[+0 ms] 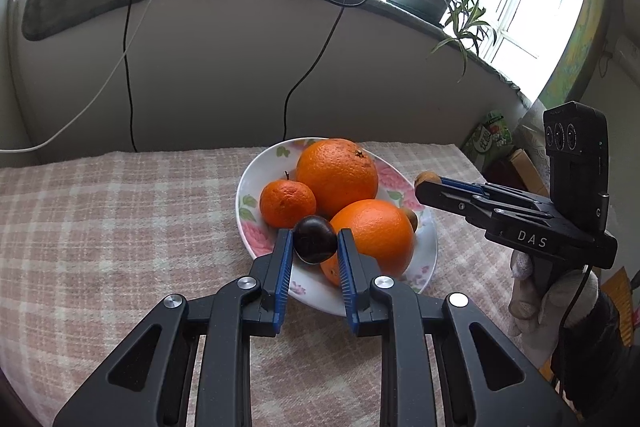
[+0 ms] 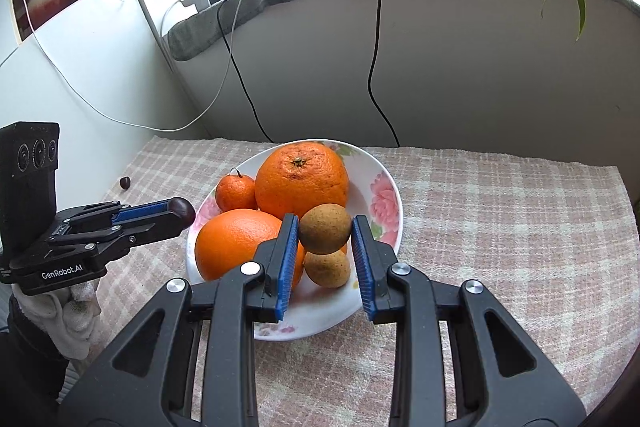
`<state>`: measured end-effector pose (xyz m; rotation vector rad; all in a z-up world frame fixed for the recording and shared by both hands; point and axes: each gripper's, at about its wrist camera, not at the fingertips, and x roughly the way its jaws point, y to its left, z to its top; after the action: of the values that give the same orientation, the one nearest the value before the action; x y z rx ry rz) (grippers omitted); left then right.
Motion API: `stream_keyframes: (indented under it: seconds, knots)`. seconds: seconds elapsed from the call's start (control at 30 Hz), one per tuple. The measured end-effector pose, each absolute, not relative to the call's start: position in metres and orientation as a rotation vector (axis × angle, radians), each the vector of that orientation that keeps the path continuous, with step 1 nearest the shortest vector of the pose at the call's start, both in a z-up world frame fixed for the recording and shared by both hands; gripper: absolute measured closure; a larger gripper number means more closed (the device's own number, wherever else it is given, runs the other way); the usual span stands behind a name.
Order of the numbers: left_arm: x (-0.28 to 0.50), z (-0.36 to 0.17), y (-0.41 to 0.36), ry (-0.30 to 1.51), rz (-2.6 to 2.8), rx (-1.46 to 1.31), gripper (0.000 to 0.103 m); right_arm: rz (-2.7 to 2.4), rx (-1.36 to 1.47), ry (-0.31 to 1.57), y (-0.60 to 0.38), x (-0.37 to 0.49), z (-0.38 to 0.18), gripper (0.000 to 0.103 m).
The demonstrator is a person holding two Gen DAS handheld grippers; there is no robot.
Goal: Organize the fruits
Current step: 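Carry the brown fruit and the plum in both tools toward the bowl, then open both tools to drop the brown fruit and plum into the bowl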
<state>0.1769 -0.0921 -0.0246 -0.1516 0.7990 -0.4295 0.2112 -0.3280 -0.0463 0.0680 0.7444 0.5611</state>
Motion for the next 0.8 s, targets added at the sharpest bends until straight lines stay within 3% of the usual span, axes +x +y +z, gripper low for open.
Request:
stream_keyframes:
  seconds: [0.23,0.3,0.37,0.43,0.67,0.8]
  knots:
    - [0.177,-0.023,-0.093,0.796,-0.429,-0.143,0.081,0.557,0.083,0.748,-0.330,0.212,-0.046,0.073]
    - [0.177,-0.023,-0.092,0.794,-0.428,-0.144,0.072,0.551,0.085,0.745,-0.331,0.212,-0.045,0.054]
    - [0.176,-0.022,-0.092,0.788,-0.432,-0.143,0.060,0.545,0.092,0.731,-0.333,0.210,-0.043,0.042]
    - [0.175,-0.020,-0.093,0.784,-0.432,-0.138,0.060,0.543,0.097,0.725,-0.334,0.209,-0.041,0.040]
    - [0.173,-0.017,-0.095,0.768,-0.409,-0.111,0.030,0.508,0.110,0.708,-0.339,0.208,-0.037,0.014]
    - [0.173,-0.017,-0.095,0.764,-0.372,-0.086,0.023,0.490,0.111,0.703,-0.340,0.208,-0.035,0.011]
